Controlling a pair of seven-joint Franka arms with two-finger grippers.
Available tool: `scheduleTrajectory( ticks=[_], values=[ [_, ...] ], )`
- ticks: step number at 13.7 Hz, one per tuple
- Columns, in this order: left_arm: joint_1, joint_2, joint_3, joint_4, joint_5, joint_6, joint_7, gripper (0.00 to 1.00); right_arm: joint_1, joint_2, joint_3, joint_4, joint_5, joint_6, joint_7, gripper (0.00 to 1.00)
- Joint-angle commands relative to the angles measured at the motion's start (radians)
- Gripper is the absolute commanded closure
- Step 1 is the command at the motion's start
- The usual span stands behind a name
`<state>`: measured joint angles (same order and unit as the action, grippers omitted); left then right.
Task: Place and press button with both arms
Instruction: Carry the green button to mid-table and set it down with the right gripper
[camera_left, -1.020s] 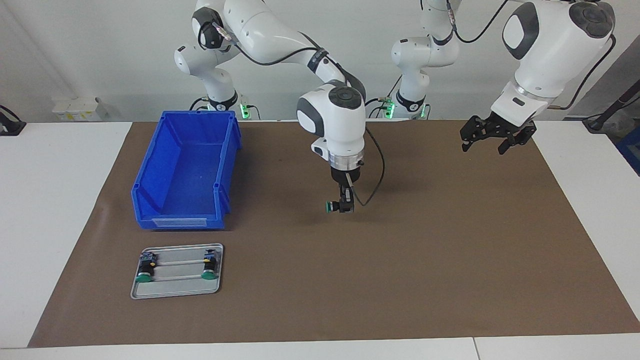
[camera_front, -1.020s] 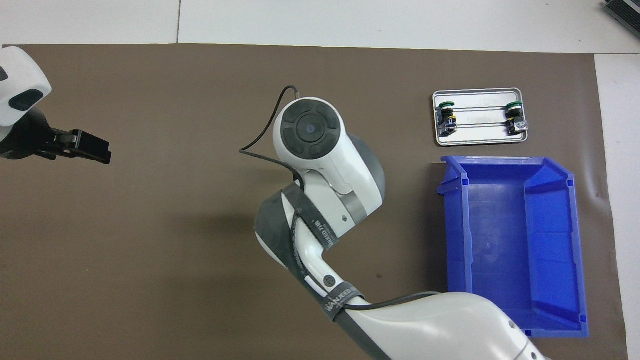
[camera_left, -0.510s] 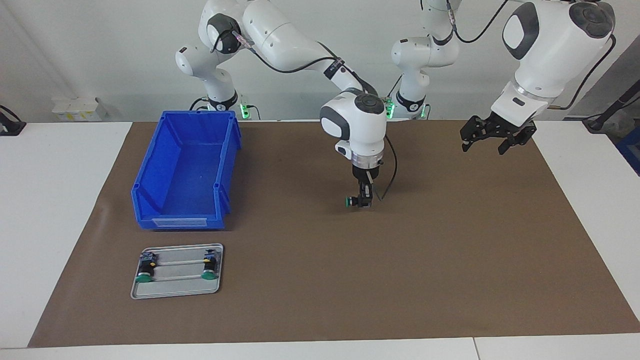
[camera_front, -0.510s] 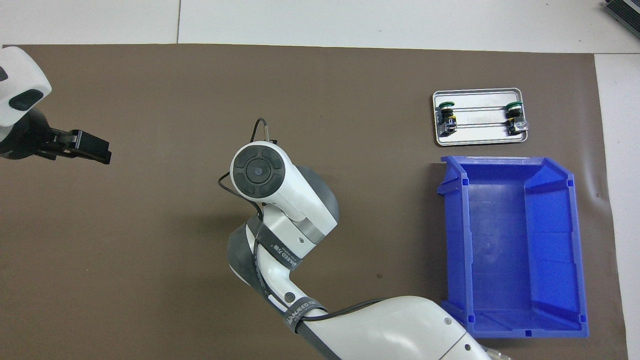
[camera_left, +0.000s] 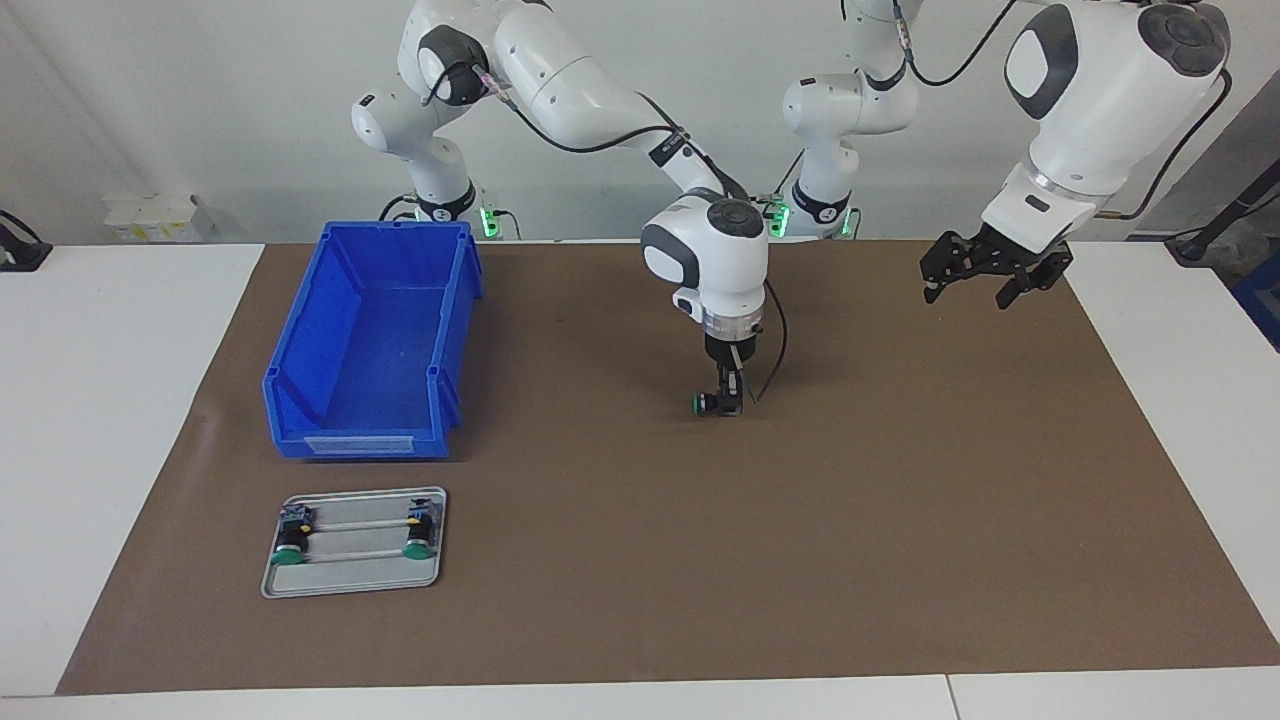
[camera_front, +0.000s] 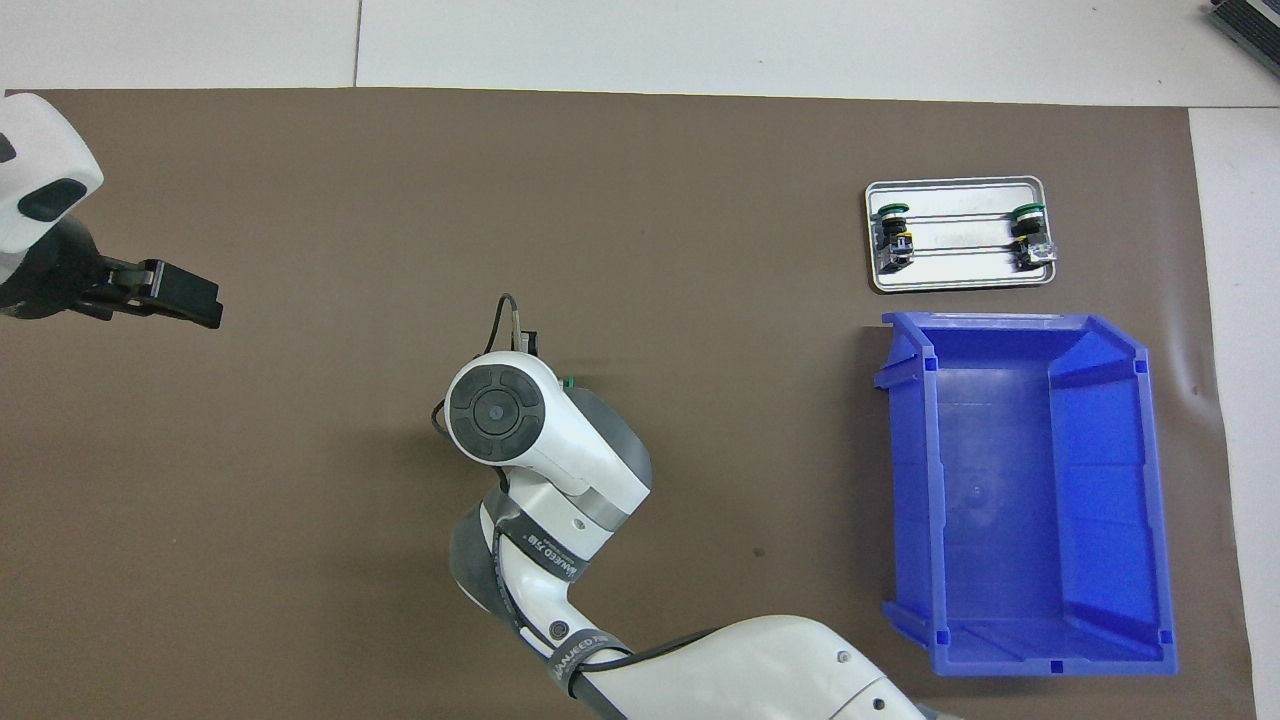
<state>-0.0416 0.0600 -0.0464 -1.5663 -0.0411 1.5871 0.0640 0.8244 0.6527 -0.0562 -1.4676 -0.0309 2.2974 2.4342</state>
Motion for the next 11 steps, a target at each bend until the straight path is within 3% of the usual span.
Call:
scheduleTrajectory(
  ticks=[1, 2, 6, 11],
  values=[
    [0.009, -0.029, -0.004, -0.032, -0.002, -0.005, -0.003, 0.0, -0.002, -0.038, 0.006, -0.053, -0.024, 0.03, 0.034, 0.35],
    [0.0, -0.031, -0.004, -0.032, -0.002, -0.009, -0.003, 0.0, -0.004, -0.038, 0.006, -0.051, -0.024, 0.03, 0.028, 0.02],
    [-0.009, -0.029, -0.006, -0.031, -0.002, 0.011, 0.002, 0.0, -0.001, -0.047, 0.003, -0.037, -0.029, 0.019, -0.027, 0.0],
    [-0.036, -0.031, -0.018, -0.044, -0.002, 0.066, 0.01, 0.0, -0.092, -0.224, -0.001, -0.082, -0.027, -0.065, -0.312, 0.0]
  ],
)
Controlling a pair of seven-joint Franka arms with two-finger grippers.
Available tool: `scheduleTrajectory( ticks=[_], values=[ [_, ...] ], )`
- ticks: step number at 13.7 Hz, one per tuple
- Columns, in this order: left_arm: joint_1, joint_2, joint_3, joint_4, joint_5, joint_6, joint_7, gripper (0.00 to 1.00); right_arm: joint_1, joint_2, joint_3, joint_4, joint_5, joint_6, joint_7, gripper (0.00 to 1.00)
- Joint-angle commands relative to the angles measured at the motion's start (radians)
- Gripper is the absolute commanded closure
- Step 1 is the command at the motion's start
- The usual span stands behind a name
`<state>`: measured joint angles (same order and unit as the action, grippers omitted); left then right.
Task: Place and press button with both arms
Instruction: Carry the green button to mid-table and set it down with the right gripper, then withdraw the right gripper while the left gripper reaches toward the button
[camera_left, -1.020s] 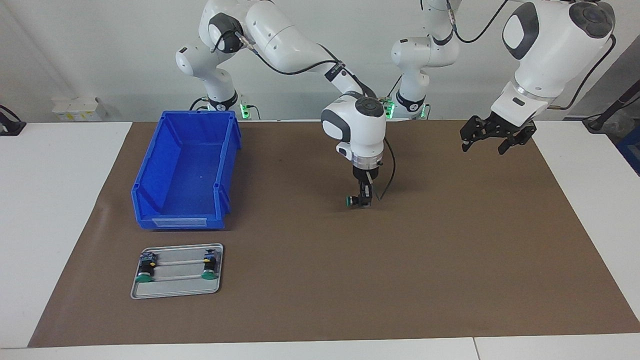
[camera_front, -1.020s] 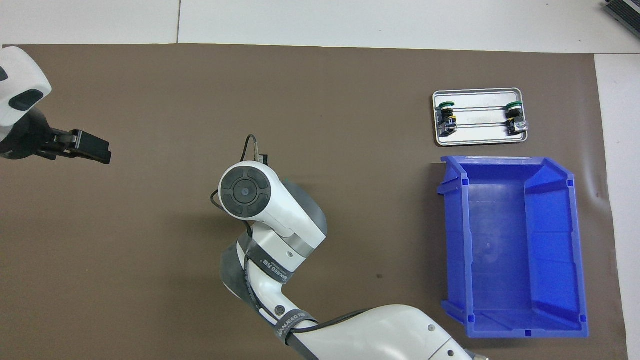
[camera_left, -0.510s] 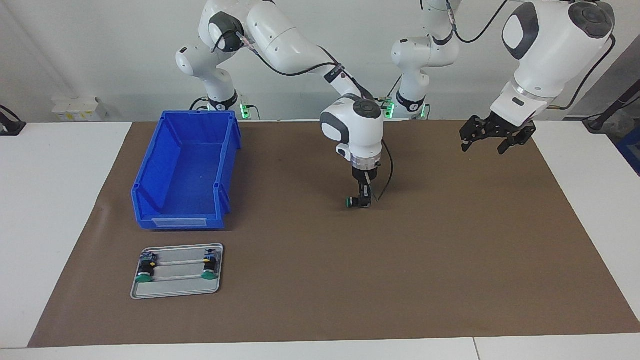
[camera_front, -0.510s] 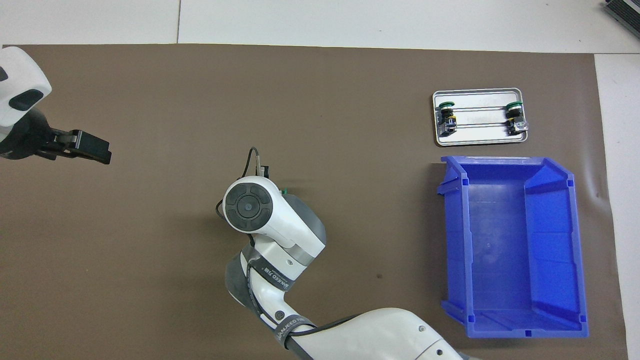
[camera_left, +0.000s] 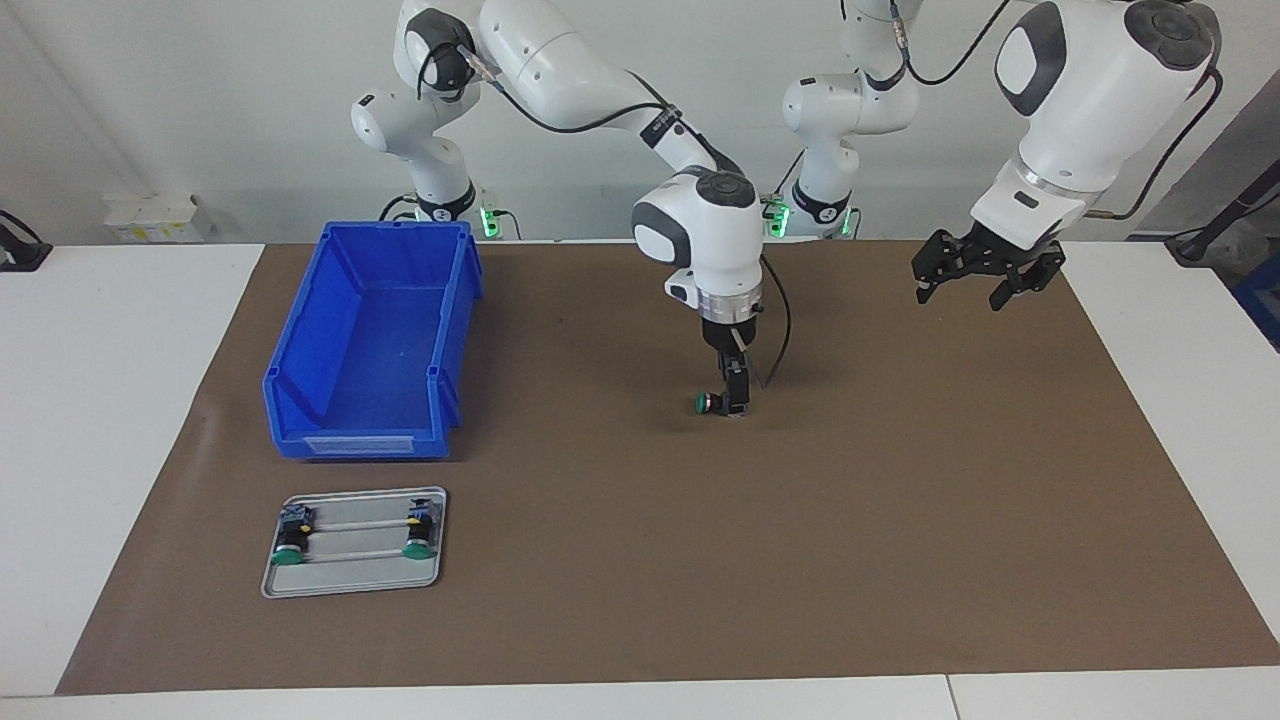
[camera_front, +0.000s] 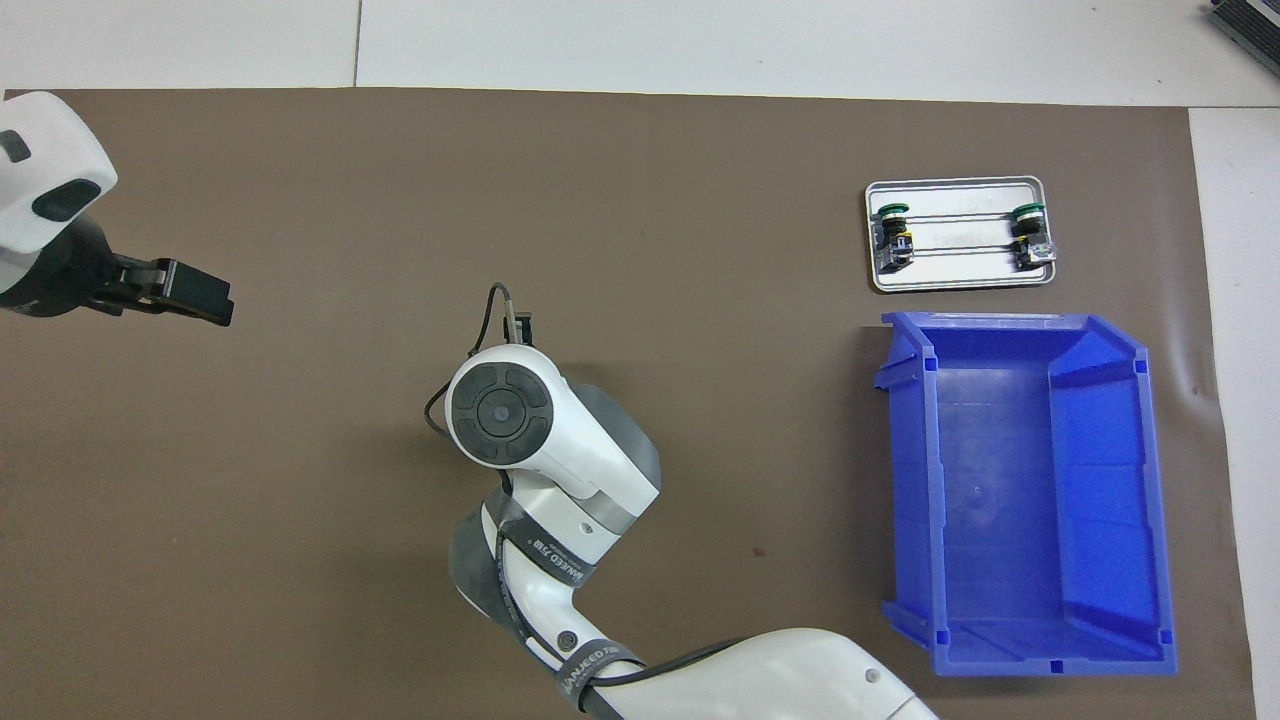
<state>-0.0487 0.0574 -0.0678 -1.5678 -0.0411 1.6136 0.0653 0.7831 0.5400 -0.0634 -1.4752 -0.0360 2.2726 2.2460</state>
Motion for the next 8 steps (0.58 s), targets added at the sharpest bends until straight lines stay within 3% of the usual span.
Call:
scheduleTrajectory(
  ticks=[1, 4, 8],
  values=[
    [-0.046, -0.028, 0.002, -0.046, -0.002, 0.057, 0.011, 0.0, -0.085, -0.144, 0.007, -0.076, -0.021, -0.08, -0.222, 0.0],
    [-0.085, -0.053, -0.003, -0.125, -0.009, 0.199, 0.167, 0.0, -0.204, -0.221, 0.007, -0.077, -0.019, -0.206, -0.615, 0.0],
    [-0.141, -0.076, -0.006, -0.236, -0.092, 0.285, 0.425, 0.0, -0.401, -0.285, 0.008, -0.077, -0.009, -0.264, -1.166, 0.0]
  ],
)
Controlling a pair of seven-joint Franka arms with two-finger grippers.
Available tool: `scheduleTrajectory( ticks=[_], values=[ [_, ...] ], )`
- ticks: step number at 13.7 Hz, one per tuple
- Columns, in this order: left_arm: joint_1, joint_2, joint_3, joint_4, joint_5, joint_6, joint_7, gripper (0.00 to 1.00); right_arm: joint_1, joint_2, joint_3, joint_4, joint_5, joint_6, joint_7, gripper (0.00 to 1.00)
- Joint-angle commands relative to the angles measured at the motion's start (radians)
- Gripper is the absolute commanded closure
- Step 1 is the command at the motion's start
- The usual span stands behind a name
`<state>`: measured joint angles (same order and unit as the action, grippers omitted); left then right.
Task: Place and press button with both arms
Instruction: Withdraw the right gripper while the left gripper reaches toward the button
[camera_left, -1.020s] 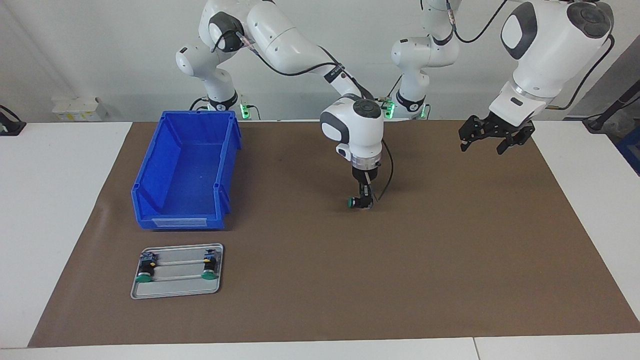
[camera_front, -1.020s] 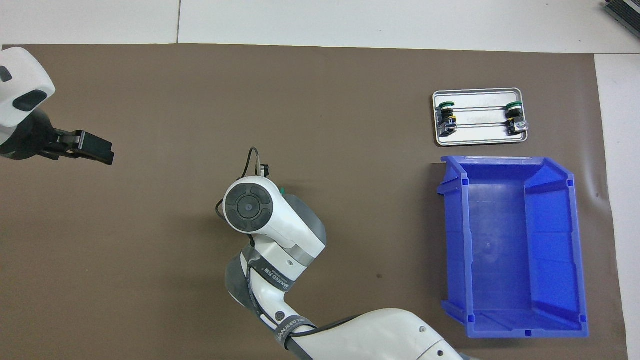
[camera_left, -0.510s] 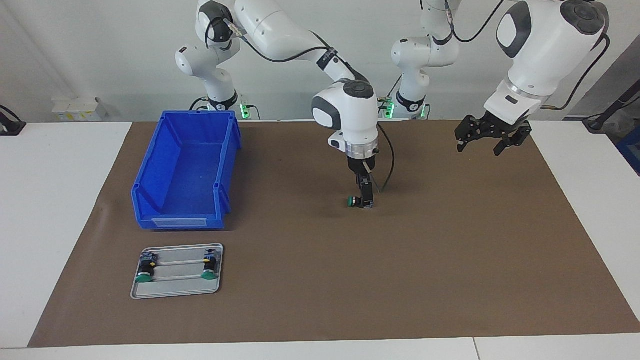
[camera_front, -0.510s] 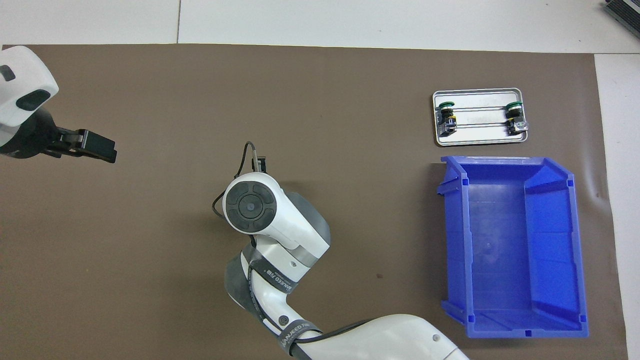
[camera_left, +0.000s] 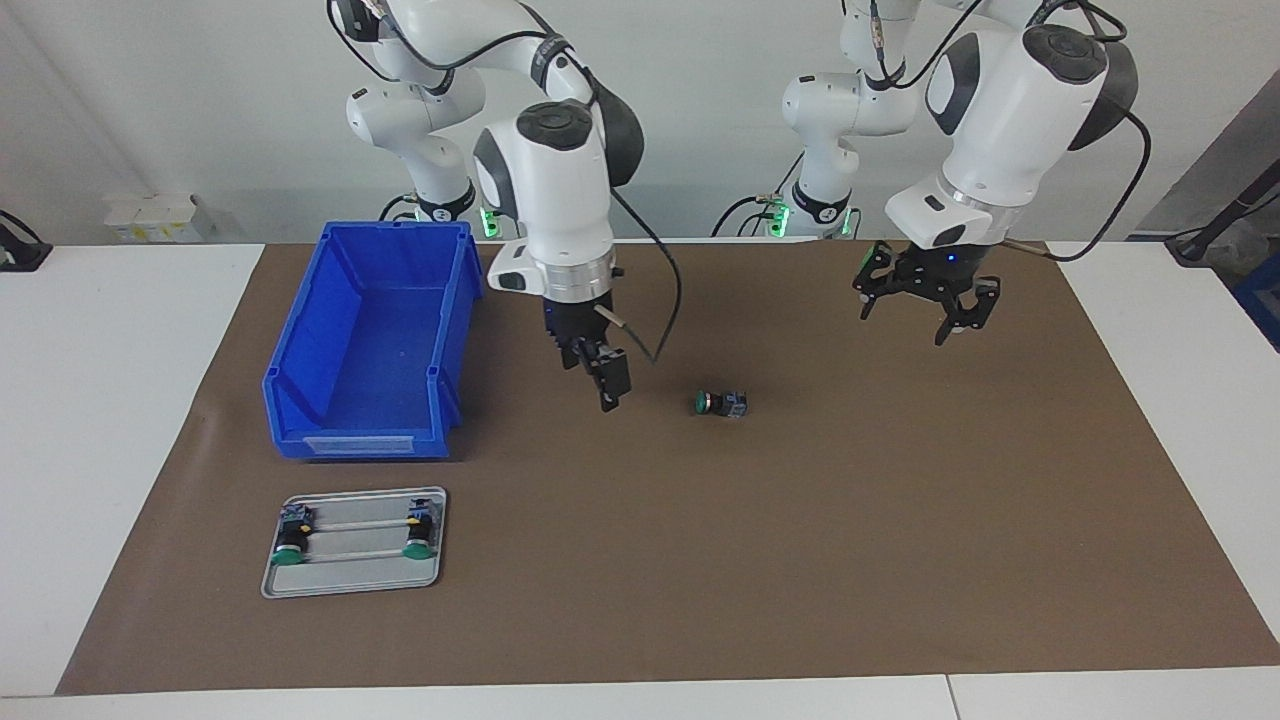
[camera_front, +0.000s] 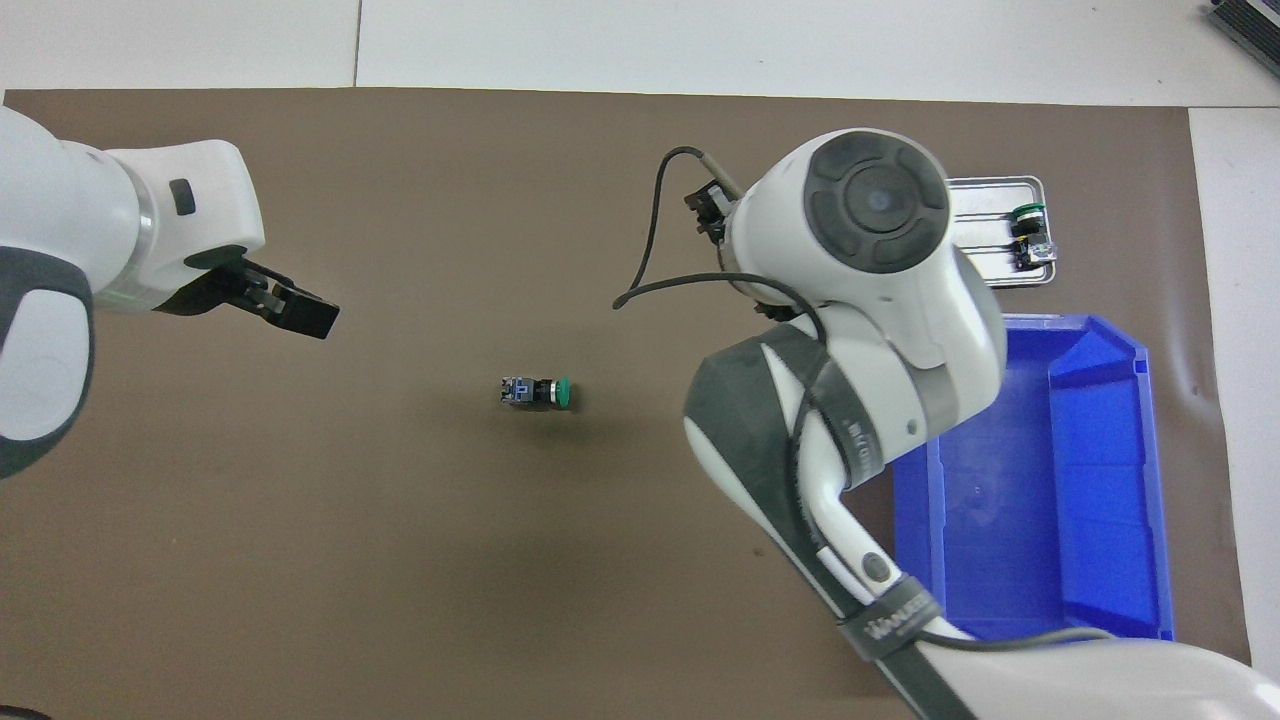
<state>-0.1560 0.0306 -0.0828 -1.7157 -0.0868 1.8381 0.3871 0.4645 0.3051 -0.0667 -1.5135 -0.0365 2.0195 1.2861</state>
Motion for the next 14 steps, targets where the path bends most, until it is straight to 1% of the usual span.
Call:
scheduleTrajectory(
  ticks=[1, 2, 4, 5, 7, 8, 9, 10, 12, 13, 14],
  values=[
    [-0.062, -0.035, 0.009, -0.088, -0.074, 0.075, 0.142, 0.0, -0.127, -0.067, 0.012, -0.039, -0.003, -0.024, -0.308, 0.0],
    [-0.094, -0.025, 0.009, -0.088, -0.079, 0.076, 0.163, 0.0, -0.162, -0.084, 0.012, -0.039, -0.003, -0.044, -0.409, 0.0],
    [-0.151, 0.024, 0.009, -0.088, -0.079, 0.084, 0.24, 0.0, -0.24, -0.125, 0.012, -0.037, -0.003, -0.093, -0.598, 0.0],
    [-0.167, 0.043, 0.009, -0.088, -0.079, 0.101, 0.3, 0.0, -0.269, -0.148, 0.012, -0.036, -0.003, -0.123, -0.672, 0.0],
    [-0.21, 0.081, 0.012, -0.085, -0.076, 0.128, 0.323, 0.0, -0.326, -0.208, 0.012, -0.034, -0.003, -0.198, -0.798, 0.0],
    [-0.223, 0.089, 0.014, -0.085, -0.065, 0.136, 0.325, 0.0, -0.346, -0.234, 0.012, -0.028, -0.003, -0.243, -0.851, 0.0],
    [-0.229, 0.101, 0.012, -0.084, -0.044, 0.138, 0.326, 0.0, -0.359, -0.262, 0.008, -0.025, -0.002, -0.284, -0.89, 0.0],
    [-0.246, 0.109, 0.012, -0.082, 0.002, 0.141, 0.338, 0.0, -0.368, -0.294, 0.004, -0.025, -0.002, -0.321, -0.918, 0.0],
    [-0.289, 0.162, 0.012, -0.07, 0.085, 0.161, 0.34, 0.0, -0.395, -0.346, 0.004, -0.024, 0.0, -0.395, -0.976, 0.0],
    [-0.303, 0.188, 0.014, -0.068, 0.111, 0.18, 0.34, 0.0, -0.405, -0.365, 0.002, -0.025, 0.0, -0.407, -1.028, 0.0],
    [-0.306, 0.212, 0.012, -0.071, 0.116, 0.203, 0.34, 0.0, -0.417, -0.363, 0.002, -0.027, -0.002, -0.41, -1.118, 0.0]
  ],
)
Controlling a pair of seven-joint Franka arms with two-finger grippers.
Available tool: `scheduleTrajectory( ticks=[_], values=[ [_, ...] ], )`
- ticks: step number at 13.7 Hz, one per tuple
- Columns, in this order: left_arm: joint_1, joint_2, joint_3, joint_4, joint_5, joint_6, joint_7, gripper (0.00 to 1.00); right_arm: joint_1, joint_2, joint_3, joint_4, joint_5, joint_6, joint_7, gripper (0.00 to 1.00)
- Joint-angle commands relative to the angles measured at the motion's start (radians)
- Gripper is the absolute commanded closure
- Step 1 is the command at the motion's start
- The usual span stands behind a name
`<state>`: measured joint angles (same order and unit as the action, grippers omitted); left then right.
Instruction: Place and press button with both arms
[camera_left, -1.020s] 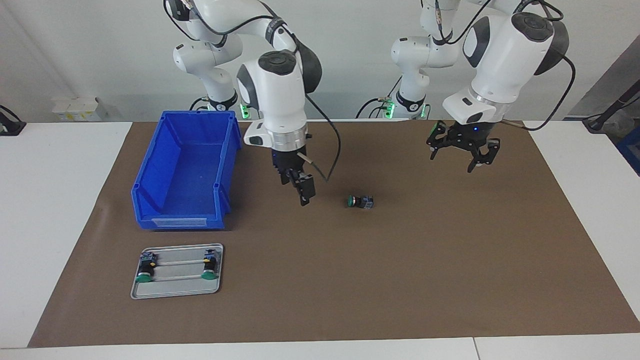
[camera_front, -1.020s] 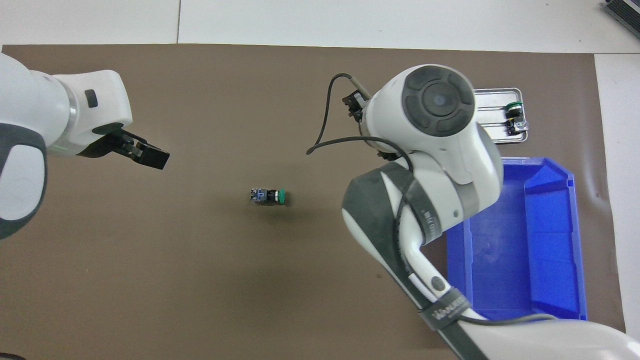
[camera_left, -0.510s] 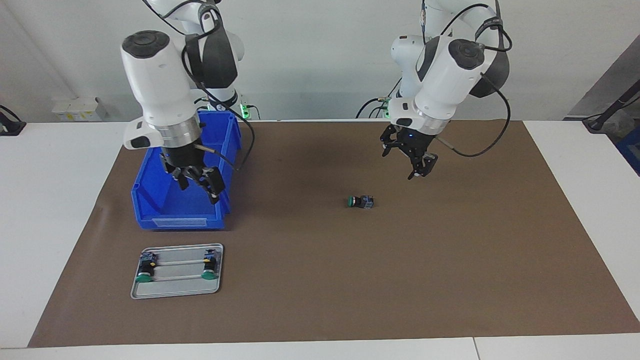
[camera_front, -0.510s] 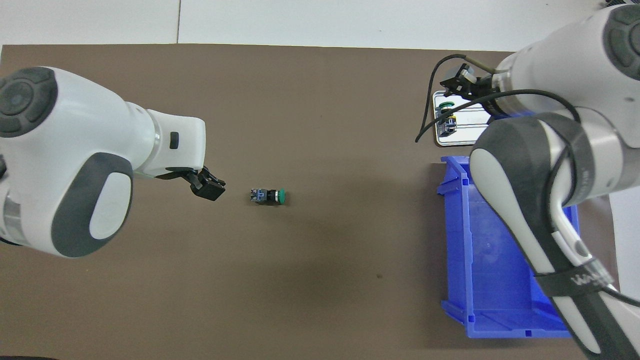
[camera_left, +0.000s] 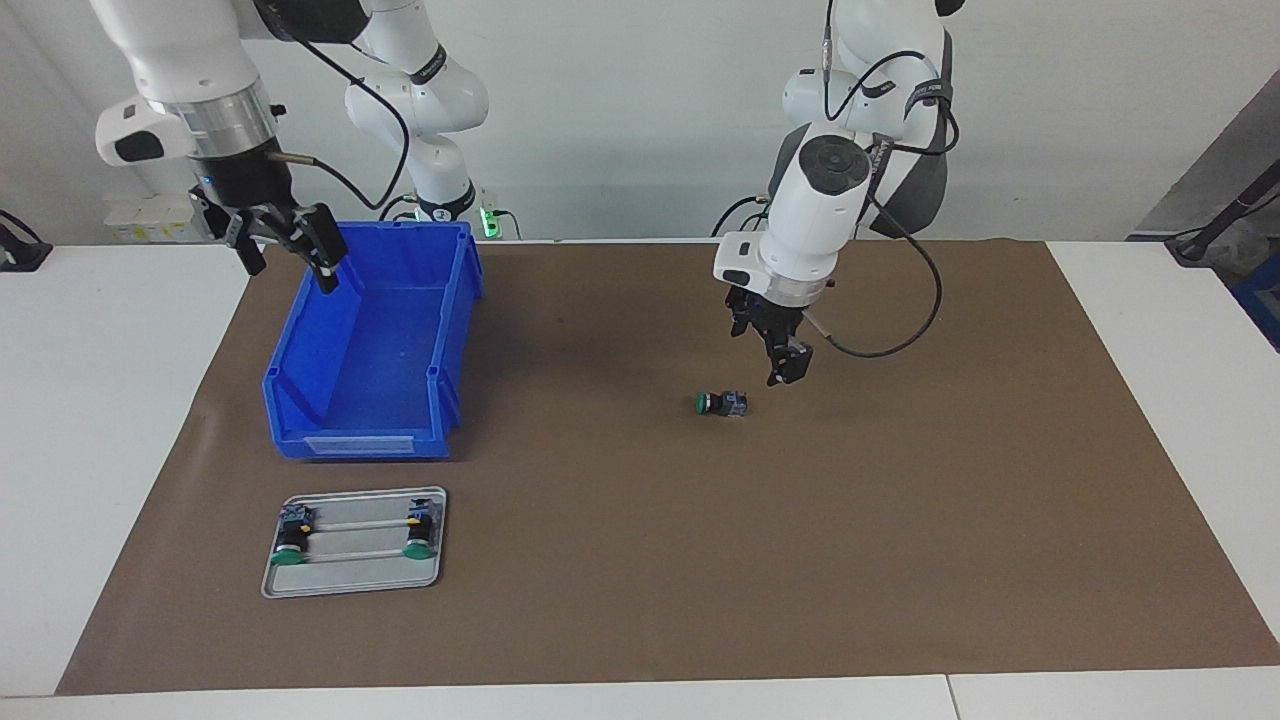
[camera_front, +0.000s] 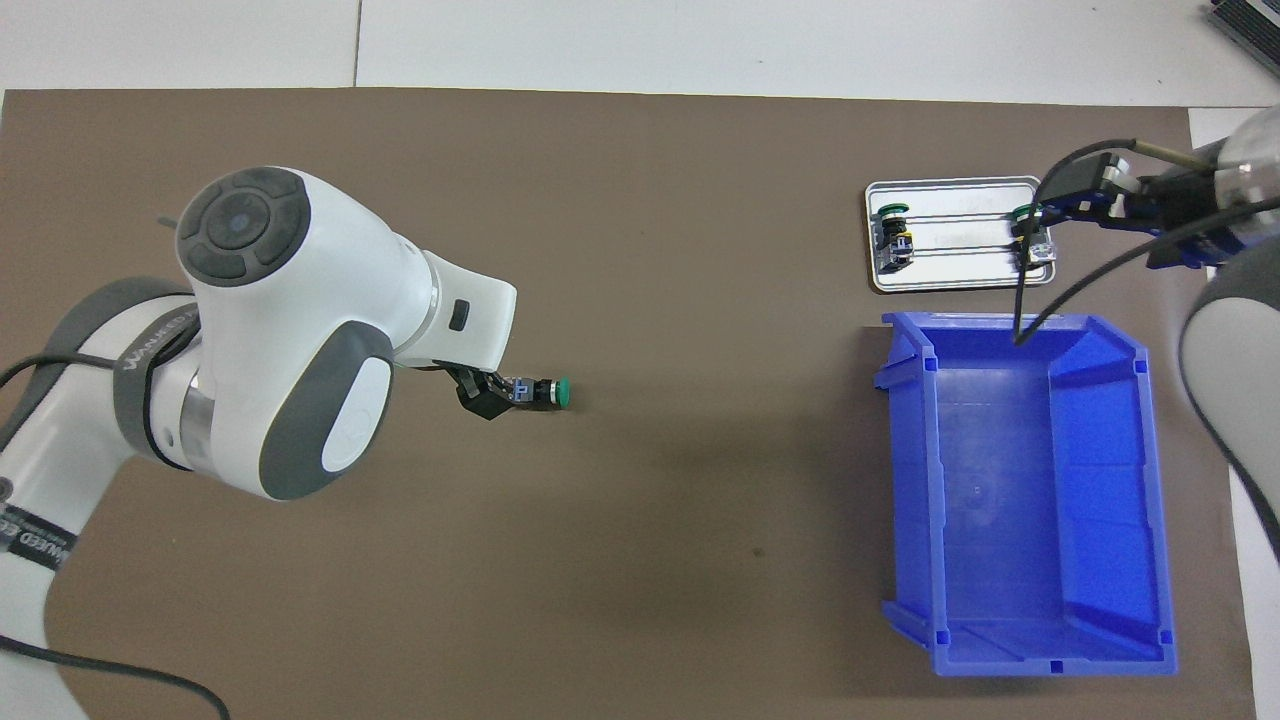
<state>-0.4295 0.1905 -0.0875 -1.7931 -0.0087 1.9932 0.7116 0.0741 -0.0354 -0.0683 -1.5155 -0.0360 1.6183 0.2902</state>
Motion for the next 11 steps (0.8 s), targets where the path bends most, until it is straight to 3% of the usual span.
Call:
scheduleTrajectory(
  ticks=[1, 5, 11],
  values=[
    [-0.035, 0.07, 0.017, 0.006, 0.039, 0.07, 0.014, 0.0, -0.037, -0.014, 0.002, -0.031, -0.008, -0.021, -0.223, 0.0],
    [-0.061, 0.144, 0.015, -0.014, 0.036, 0.159, 0.017, 0.0, -0.037, 0.012, 0.004, -0.043, -0.018, -0.068, -0.264, 0.0],
    [-0.049, 0.113, 0.012, -0.184, 0.016, 0.315, 0.106, 0.0, -0.037, -0.017, 0.004, -0.107, -0.016, -0.046, -0.255, 0.0]
  ],
)
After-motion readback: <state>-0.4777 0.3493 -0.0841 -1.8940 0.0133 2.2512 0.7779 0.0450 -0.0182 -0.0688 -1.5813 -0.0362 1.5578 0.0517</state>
